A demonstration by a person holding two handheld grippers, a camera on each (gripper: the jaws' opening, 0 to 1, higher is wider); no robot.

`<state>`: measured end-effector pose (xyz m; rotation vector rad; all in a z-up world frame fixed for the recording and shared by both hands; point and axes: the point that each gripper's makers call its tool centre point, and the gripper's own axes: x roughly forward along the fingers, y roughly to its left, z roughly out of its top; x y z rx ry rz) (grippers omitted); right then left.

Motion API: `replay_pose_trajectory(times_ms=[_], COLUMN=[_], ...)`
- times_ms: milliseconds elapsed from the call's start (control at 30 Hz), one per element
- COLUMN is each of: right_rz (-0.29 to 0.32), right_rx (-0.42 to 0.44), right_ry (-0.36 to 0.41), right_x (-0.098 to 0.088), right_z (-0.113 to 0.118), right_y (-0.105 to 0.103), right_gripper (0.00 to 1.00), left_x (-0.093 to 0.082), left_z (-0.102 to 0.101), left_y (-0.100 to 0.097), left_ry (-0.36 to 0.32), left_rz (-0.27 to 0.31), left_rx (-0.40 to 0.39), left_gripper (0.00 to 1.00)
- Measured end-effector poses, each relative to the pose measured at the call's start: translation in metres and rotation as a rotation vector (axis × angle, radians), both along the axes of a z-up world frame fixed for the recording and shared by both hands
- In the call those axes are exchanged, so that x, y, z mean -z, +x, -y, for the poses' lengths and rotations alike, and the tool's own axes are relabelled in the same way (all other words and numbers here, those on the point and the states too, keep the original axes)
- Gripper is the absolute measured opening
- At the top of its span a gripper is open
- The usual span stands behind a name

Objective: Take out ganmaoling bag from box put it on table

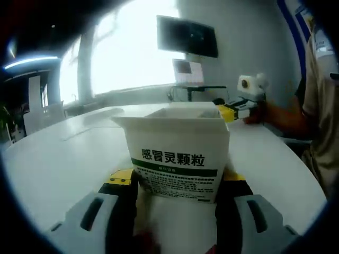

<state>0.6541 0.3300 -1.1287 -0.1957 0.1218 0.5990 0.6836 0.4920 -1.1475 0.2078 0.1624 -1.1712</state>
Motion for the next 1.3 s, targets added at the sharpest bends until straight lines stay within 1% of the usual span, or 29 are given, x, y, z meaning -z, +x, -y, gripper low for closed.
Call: replay_pose_trajectory(times_ms=[133,167,267,400,500,533,667,767,1000,1300], right_rz=[0.016,0.022,0.066,0.080,0.075,0.077,0.055,0.053,0.051,0.049], right_rx=[0.003,0.001,-0.018,-0.030,-0.040,-0.035,-0.013,-0.010,-0.011,-0.016], right_ry=[-0.011,-0.027,-0.073,-0.075,-0.064,-0.065,-0.053,-0.043,-0.055,-0.052], right_x=[-0.0004,0.0005,-0.0009,-0.0030,-0.0032,-0.0034,-0.0010,-0.0016,0.0001,0.0002], right_z=[0.0004,0.0002,-0.0020,-0.0031,-0.0041,-0.0034,0.0002,0.0010,0.0004,0.0000], right_y=[0.0008,0.0010,0.0006,-0.0003,-0.0012,-0.0006,0.0019,0.0023,0.0026,0.0022], right_gripper=[0.00,0.00,0.00,0.00,0.00,0.00,0.00,0.00,0.00,0.00], left_x=[0.0001,0.0001,-0.0001,-0.0002,-0.0002,-0.0002,-0.0002,-0.0001,-0.0002,0.0000], left_z=[0.0000,0.0000,-0.0001,-0.0001,-0.0001,-0.0001,-0.0001,-0.0001,-0.0001,0.0000], left_y=[-0.0002,-0.0002,-0.0002,-0.0003,-0.0003,-0.0002,-0.0002,0.0001,0.0002,0.0002], left_ry=[0.000,0.001,0.001,0.000,0.000,0.000,0.001,0.001,0.000,0.000], left_rz=[-0.001,-0.001,0.000,0.000,0.000,0.000,0.001,0.001,0.001,0.000], left_rx=[-0.001,-0.001,-0.001,-0.001,-0.001,-0.001,-0.003,-0.002,-0.002,-0.001], left_gripper=[0.50,0.50,0.50,0.50,0.50,0.50,0.50,0.50,0.50,0.50])
